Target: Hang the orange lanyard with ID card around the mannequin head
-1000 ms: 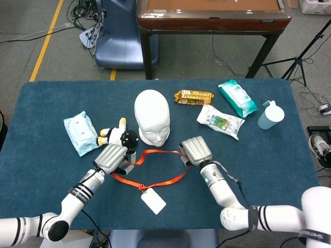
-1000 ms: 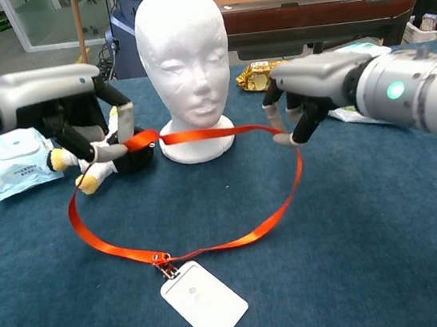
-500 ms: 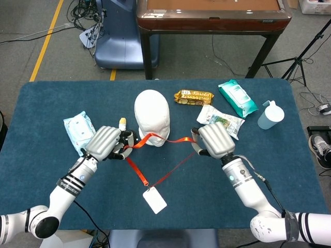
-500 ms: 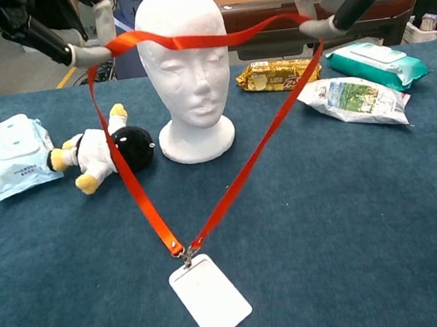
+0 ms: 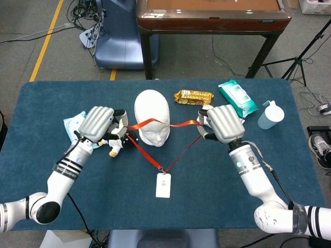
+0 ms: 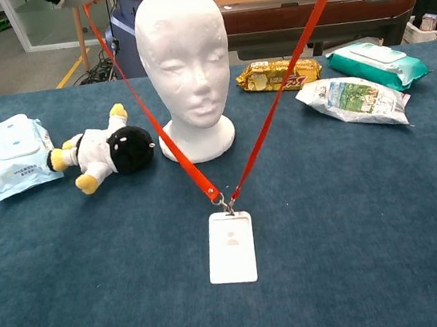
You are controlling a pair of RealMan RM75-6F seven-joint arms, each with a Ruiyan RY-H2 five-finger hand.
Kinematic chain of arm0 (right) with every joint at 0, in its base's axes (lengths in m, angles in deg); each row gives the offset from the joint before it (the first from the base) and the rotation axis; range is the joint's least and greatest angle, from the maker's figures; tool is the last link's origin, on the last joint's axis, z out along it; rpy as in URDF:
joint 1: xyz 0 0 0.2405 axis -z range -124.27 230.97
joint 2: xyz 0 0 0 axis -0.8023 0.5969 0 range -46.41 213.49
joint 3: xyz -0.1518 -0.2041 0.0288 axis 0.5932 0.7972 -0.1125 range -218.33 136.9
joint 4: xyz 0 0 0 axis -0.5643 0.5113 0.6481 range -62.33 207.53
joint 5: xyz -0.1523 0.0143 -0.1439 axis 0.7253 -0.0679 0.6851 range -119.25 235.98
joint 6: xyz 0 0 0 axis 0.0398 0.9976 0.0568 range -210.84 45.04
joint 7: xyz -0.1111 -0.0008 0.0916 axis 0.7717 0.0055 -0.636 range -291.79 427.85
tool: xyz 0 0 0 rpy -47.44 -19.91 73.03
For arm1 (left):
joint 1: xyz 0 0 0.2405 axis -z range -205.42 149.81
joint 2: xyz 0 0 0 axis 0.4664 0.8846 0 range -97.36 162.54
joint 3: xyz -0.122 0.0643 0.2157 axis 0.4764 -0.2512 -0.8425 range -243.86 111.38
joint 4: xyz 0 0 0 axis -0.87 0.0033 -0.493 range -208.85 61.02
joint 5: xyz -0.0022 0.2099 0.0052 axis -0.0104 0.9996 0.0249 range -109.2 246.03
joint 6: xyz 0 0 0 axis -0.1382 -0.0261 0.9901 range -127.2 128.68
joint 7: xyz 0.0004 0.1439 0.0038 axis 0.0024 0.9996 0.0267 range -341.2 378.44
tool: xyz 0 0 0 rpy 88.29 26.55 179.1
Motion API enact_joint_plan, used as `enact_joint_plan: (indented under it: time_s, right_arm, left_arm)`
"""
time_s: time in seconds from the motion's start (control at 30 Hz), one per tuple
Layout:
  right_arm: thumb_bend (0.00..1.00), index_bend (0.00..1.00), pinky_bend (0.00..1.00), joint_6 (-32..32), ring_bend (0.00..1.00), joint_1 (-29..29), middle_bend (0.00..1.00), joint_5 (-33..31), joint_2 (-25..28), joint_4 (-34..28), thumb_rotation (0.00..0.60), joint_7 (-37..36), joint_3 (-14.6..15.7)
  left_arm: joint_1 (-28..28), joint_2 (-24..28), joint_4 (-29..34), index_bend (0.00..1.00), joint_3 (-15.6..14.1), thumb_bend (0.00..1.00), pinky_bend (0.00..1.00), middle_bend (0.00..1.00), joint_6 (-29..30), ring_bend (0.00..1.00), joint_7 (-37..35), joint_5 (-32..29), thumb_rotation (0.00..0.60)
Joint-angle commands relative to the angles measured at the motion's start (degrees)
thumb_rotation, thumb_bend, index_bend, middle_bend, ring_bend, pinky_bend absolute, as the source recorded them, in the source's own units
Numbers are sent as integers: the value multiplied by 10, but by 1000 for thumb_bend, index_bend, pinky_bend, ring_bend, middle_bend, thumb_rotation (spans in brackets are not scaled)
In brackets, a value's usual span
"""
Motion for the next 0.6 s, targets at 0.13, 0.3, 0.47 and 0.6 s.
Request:
enact_joint_plan:
  time_s: [0.13,0.3,0.47,0.6]
  right_arm:
    - [425,630,1000,-7,969,-30,941,-59,7,26,600,17,-19]
    - [426,630,1000,-7,970,-50,941,-93,1,46,600,35,-21]
    - [425,630,1000,-7,970,-70,941,-121,-12,66,600,51,-20]
    - [426,630,1000,-5,970,-91,942,-148,-30,84,600,70,-19]
  left_arm:
    - [32,-9,-42,586,7,370,989,1000,-5,1000,30,-27,600]
    - [52,-22,-71,587,3,370,989,1000,-2,1000,58,-47,600]
    - [70,-39,-106,588,-1,370,988,1000,-8,1000,76,-71,600]
    - [84,-56,-137,588,-8,370,989,1000,-13,1000,89,-82,600]
